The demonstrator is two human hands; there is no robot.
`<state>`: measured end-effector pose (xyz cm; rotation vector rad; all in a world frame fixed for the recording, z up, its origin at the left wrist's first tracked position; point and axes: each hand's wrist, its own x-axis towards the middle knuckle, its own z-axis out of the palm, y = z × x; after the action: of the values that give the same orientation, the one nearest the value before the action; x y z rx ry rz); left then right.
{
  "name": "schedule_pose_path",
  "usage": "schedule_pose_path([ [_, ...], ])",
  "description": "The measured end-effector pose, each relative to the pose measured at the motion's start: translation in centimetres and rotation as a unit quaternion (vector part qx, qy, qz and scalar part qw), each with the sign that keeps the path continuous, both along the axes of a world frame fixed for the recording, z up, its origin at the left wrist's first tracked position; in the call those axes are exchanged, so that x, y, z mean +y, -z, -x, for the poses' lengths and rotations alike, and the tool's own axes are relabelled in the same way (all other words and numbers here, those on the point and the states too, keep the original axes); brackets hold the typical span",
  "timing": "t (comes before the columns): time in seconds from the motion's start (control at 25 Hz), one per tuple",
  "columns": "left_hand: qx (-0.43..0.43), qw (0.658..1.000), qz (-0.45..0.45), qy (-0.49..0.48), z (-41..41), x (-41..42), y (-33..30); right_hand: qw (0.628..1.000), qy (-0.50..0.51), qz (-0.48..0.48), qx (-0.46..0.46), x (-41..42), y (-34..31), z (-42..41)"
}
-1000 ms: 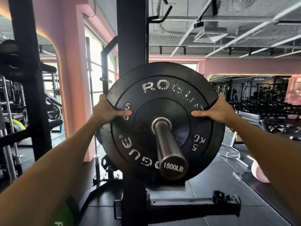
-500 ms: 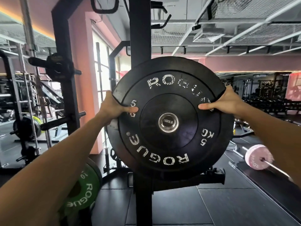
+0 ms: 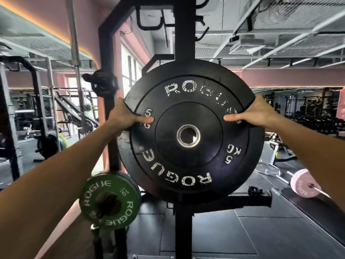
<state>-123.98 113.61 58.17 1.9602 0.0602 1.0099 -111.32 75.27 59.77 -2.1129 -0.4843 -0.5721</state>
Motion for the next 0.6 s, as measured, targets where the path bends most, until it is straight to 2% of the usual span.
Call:
schedule_pose_path([
  [0.08,-0.011,1.000,-0.018,0.018,1.9,0.6,0.0,1.000,-0.012,-0.004,0.001,1.2,-0.2,1.6],
  [0.2,-0.002,0.999,-0.021,0.033,7.8,8.3,0.1,1.000,-0.027,-0.006,-0.002,9.0,0.8,6.5],
  [0.36,0.016,0.999,-0.039,-0.009,13.0,17.7,0.4,0.995,-0.101,-0.008,0.002,17.4,1.5,11.4],
  [0.6,0.029,0.999,-0.014,-0.012,16.3,26.3,0.7,0.997,-0.075,-0.009,0.035,26.9,1.2,11.9],
])
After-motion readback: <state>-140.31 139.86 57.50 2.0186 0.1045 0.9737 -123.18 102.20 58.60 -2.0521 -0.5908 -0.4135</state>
